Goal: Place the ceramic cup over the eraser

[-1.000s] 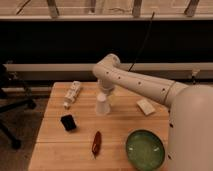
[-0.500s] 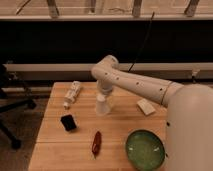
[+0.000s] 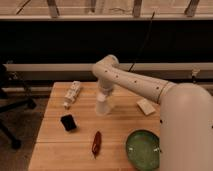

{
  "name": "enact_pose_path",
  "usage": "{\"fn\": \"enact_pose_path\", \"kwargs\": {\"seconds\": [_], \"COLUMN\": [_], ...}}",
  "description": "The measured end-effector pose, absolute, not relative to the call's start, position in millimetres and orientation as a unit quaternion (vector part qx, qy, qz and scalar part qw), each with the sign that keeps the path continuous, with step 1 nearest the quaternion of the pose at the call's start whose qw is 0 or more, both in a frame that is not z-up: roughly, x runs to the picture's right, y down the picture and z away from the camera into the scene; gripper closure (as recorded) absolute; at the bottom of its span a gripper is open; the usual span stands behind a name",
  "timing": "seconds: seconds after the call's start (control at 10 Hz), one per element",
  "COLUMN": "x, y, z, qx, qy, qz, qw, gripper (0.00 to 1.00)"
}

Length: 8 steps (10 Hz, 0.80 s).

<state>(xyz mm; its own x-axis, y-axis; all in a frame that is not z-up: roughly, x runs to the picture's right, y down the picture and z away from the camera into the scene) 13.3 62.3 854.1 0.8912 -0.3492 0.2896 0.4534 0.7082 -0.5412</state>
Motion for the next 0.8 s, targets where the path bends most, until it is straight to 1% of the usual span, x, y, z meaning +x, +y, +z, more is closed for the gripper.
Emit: {"fn": "enact_pose_path", "kwargs": {"seconds": [0.8], "x": [-8.9], "y": [67.7], "z": [858.2], "qx": [-0.326], "qy": [-0.126], "qz": [-0.221], "qw": [0.910], "gripper": [0.20]}}
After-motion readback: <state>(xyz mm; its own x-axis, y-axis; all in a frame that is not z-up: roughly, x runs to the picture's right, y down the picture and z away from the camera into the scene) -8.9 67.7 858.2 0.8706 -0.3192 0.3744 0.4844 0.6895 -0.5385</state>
